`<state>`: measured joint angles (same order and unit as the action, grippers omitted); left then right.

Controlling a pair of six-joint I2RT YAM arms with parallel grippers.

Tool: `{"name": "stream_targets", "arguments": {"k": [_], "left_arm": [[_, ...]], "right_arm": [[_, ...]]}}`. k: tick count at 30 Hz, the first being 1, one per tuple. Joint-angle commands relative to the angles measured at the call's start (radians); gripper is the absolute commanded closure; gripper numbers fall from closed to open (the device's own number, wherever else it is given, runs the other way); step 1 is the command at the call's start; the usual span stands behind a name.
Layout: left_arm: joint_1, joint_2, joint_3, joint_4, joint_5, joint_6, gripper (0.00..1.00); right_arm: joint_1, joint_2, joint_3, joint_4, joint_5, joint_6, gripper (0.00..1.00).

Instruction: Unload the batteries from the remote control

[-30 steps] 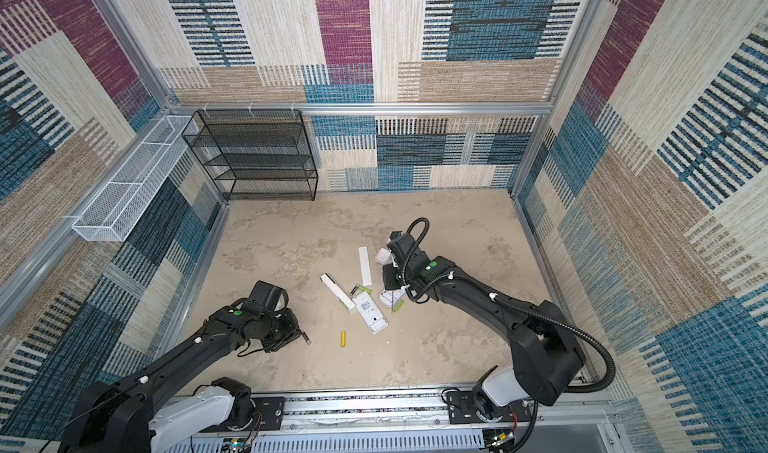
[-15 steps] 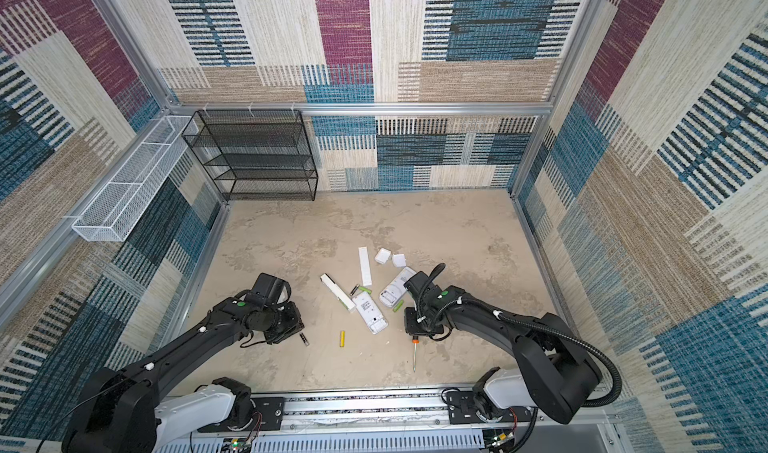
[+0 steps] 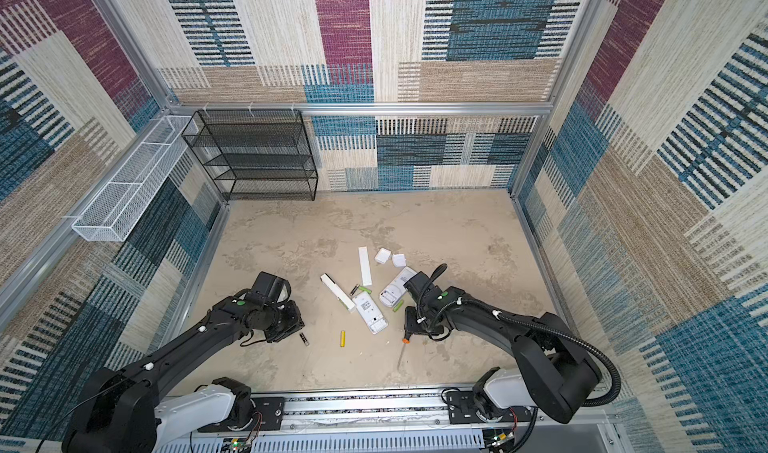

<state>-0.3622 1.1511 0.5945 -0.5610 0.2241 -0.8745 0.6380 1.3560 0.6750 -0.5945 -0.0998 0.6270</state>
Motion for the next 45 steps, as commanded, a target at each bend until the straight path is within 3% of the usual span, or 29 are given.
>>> {"name": "stream_targets", "arguments": {"k": [1, 9, 13, 19, 27, 34, 37, 45], "left_arm": [[0.000, 0.000, 0.014, -0.007, -0.006, 0.033, 0.85], [0.000, -0.024, 0.037, -0.037, -0.033, 0.046, 0.85], [0.002, -0.045, 0.033, -0.028, -0.048, 0.039, 0.82], [0.007, -0.052, 0.041, -0.042, -0.051, 0.045, 0.73], [0.016, -0.080, 0.022, -0.059, -0.065, 0.046, 0.71], [0.023, -0.075, 0.014, -0.057, -0.067, 0.051, 0.71], [0.026, -0.071, 0.013, -0.055, -0.065, 0.052, 0.71], [0.029, -0.086, 0.011, -0.074, -0.072, 0.055, 0.71]], "right_arm": [[-0.001, -0.019, 0.062, -0.045, 0.076, -0.024, 0.48], [0.032, 0.058, 0.339, -0.036, 0.099, -0.143, 0.48], [0.122, 0.231, 0.506, 0.067, 0.069, -0.242, 0.48], [0.199, 0.511, 0.769, 0.070, 0.061, -0.374, 0.45], [0.224, 0.678, 0.864, 0.054, 0.012, -0.426, 0.41], [0.246, 0.733, 0.876, 0.051, 0.007, -0.439, 0.41], [0.251, 0.751, 0.891, 0.047, 0.013, -0.446, 0.46], [0.255, 0.767, 0.914, 0.044, 0.015, -0.439, 0.69]]}}
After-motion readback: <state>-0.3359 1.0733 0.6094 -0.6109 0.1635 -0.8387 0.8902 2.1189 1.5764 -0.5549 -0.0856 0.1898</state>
